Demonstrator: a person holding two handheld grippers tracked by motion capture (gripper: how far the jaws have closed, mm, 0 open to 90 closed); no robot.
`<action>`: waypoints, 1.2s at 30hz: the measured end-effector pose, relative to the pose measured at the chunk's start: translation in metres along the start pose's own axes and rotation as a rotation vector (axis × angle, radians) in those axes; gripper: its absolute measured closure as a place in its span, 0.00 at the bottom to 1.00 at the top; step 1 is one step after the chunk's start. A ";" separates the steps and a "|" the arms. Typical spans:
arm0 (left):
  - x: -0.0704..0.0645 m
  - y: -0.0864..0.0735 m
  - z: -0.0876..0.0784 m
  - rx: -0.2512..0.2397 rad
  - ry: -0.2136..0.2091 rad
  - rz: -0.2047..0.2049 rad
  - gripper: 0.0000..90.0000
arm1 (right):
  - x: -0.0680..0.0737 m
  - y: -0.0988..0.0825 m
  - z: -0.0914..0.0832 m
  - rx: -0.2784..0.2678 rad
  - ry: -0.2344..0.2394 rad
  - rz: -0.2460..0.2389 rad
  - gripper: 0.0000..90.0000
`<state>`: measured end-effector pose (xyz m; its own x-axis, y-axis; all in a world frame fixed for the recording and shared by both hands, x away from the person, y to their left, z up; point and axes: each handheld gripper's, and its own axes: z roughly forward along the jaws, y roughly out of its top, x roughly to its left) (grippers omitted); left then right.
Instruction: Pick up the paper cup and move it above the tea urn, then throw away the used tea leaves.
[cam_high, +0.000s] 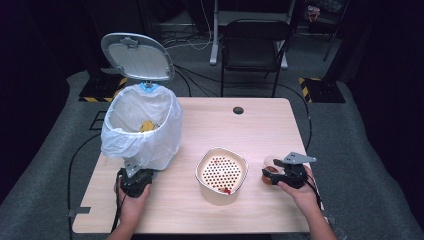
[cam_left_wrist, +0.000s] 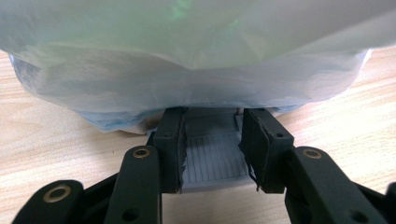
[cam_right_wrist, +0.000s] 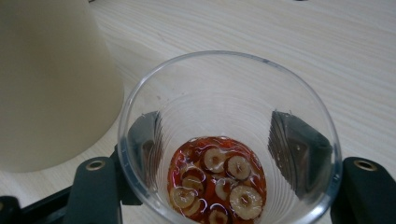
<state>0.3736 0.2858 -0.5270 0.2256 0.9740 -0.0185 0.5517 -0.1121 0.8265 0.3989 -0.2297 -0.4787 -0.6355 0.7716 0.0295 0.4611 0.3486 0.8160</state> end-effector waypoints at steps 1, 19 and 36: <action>0.000 0.000 0.000 -0.001 0.000 0.002 0.67 | 0.000 0.003 0.000 -0.003 0.003 -0.001 0.39; 0.000 0.000 0.000 -0.002 -0.001 0.002 0.67 | 0.007 0.098 0.009 -0.055 0.095 -0.192 0.41; 0.000 0.000 -0.001 0.009 -0.005 0.001 0.67 | 0.028 0.140 0.026 -0.131 0.179 -0.322 0.42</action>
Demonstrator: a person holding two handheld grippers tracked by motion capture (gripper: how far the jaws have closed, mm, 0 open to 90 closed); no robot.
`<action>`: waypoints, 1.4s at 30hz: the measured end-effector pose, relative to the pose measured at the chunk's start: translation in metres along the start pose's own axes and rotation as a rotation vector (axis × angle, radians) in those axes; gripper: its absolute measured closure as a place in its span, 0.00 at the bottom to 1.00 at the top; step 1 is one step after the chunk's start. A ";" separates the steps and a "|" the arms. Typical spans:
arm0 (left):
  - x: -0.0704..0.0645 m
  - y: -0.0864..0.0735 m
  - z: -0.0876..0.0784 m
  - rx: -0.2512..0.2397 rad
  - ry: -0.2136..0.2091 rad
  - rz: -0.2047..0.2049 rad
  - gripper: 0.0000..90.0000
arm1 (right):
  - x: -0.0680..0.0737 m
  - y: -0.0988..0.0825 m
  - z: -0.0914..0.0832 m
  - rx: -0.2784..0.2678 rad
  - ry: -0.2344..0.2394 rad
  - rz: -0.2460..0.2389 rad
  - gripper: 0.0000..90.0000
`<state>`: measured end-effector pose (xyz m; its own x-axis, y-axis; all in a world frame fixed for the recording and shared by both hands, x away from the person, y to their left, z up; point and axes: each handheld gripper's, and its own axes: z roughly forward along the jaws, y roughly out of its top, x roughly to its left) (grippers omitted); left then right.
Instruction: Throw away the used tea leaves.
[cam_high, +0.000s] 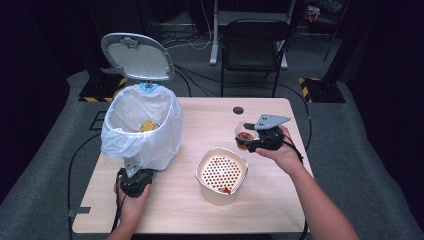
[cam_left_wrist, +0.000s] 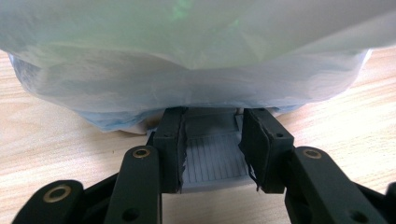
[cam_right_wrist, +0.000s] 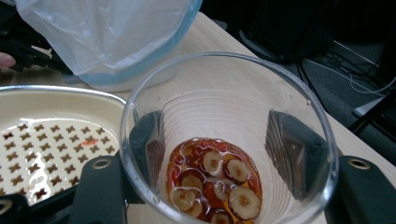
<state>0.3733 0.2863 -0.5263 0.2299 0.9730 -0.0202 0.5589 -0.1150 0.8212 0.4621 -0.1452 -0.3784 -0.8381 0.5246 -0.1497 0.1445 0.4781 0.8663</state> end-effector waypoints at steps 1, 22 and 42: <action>0.000 0.000 0.000 0.000 0.000 0.000 0.67 | 0.001 0.001 0.001 -0.011 0.006 -0.004 0.42; 0.000 0.000 0.000 -0.006 0.002 0.006 0.67 | 0.020 0.031 0.002 -0.094 0.098 -0.191 0.43; 0.000 0.000 0.001 -0.012 0.003 -0.002 0.67 | 0.064 0.030 0.000 -0.063 -0.015 -0.647 0.44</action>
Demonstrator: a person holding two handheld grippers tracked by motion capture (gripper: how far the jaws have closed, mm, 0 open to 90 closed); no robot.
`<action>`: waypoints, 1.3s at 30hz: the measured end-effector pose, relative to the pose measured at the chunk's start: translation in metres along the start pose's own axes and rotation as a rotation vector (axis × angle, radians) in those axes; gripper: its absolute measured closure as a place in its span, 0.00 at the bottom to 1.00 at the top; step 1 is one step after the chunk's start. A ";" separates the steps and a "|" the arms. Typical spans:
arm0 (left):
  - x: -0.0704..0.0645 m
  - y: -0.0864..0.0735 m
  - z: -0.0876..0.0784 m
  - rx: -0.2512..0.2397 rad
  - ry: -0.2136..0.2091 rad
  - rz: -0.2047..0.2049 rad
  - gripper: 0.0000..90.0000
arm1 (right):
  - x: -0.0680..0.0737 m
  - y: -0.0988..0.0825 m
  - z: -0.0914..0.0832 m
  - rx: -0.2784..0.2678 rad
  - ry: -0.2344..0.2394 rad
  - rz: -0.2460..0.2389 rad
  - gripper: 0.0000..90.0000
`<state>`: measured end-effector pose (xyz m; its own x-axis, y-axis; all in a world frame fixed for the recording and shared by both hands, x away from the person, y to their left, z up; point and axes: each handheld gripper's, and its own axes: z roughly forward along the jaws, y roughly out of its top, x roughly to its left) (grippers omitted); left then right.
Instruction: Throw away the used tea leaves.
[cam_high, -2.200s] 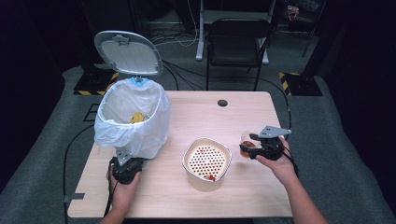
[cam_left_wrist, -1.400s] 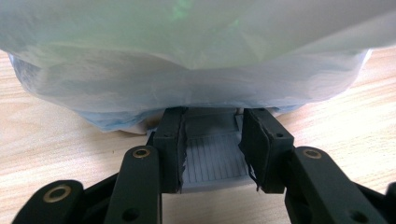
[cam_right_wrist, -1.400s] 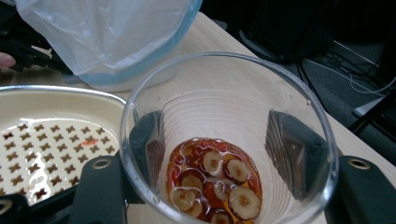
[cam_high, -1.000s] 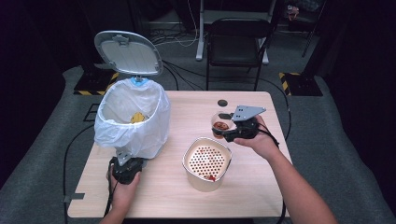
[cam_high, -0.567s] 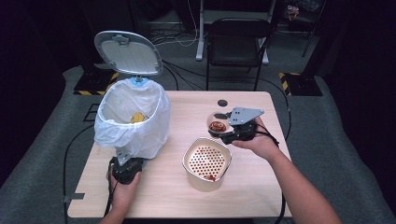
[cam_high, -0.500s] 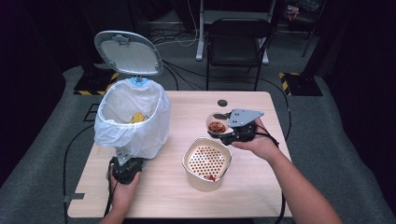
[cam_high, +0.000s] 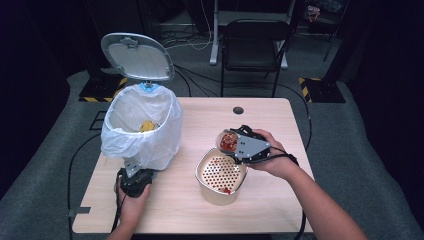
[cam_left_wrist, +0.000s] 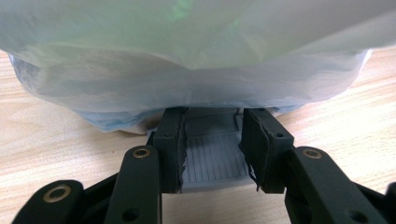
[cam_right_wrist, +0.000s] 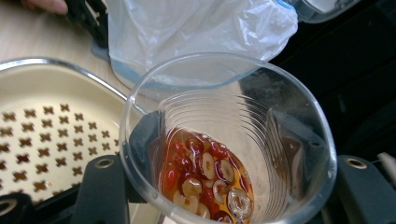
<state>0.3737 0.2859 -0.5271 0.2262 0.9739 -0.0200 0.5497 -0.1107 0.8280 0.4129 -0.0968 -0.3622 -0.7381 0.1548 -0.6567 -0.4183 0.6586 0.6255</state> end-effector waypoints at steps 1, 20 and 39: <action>0.000 0.000 0.000 -0.003 0.002 0.005 0.67 | 0.003 0.001 0.001 0.012 -0.014 -0.038 0.44; 0.000 0.000 -0.001 0.009 -0.003 0.005 0.67 | 0.035 0.015 0.010 0.194 -0.108 -0.580 0.48; 0.000 0.000 0.000 0.000 0.000 0.001 0.67 | 0.065 0.012 0.018 0.296 -0.248 -1.121 0.49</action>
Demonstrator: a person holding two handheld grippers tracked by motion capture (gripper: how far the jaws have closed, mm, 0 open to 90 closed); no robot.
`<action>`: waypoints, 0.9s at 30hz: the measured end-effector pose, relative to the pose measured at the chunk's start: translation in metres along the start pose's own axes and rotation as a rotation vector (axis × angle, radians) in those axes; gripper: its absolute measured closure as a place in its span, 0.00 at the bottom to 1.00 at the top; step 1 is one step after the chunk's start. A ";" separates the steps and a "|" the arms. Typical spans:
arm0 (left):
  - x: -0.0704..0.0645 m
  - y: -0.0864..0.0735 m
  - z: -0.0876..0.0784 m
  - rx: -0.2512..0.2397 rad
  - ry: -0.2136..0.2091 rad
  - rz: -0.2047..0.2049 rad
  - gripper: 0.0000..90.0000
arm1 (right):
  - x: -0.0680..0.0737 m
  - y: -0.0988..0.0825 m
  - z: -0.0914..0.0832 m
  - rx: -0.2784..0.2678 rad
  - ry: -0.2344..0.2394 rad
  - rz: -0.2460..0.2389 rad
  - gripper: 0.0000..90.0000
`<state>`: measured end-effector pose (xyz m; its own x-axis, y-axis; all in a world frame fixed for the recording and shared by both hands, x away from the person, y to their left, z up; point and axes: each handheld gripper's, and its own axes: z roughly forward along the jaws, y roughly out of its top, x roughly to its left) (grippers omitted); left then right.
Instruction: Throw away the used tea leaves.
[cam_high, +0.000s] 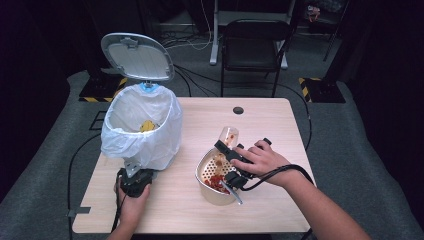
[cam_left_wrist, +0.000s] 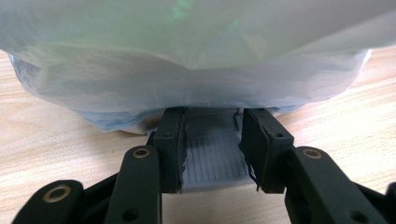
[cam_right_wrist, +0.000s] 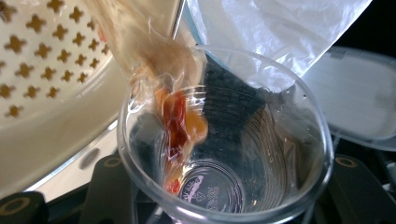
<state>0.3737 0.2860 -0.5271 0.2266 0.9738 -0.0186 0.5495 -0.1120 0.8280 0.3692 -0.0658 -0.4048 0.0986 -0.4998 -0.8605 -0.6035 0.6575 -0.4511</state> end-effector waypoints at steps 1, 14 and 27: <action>0.000 0.000 0.000 0.002 0.000 -0.001 0.67 | 0.000 0.001 -0.001 -0.001 -0.010 -0.014 0.49; 0.001 0.001 -0.001 0.006 -0.001 0.008 0.67 | 0.014 0.009 -0.005 -0.012 -0.148 -0.080 0.49; 0.000 0.000 0.000 0.001 0.000 0.004 0.67 | 0.007 0.011 -0.006 -0.021 -0.183 -0.150 0.49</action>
<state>0.3738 0.2862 -0.5268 0.2289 0.9733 -0.0153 0.5491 -0.1161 0.8276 0.3583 -0.0657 -0.4146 0.3297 -0.4792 -0.8134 -0.5871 0.5707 -0.5741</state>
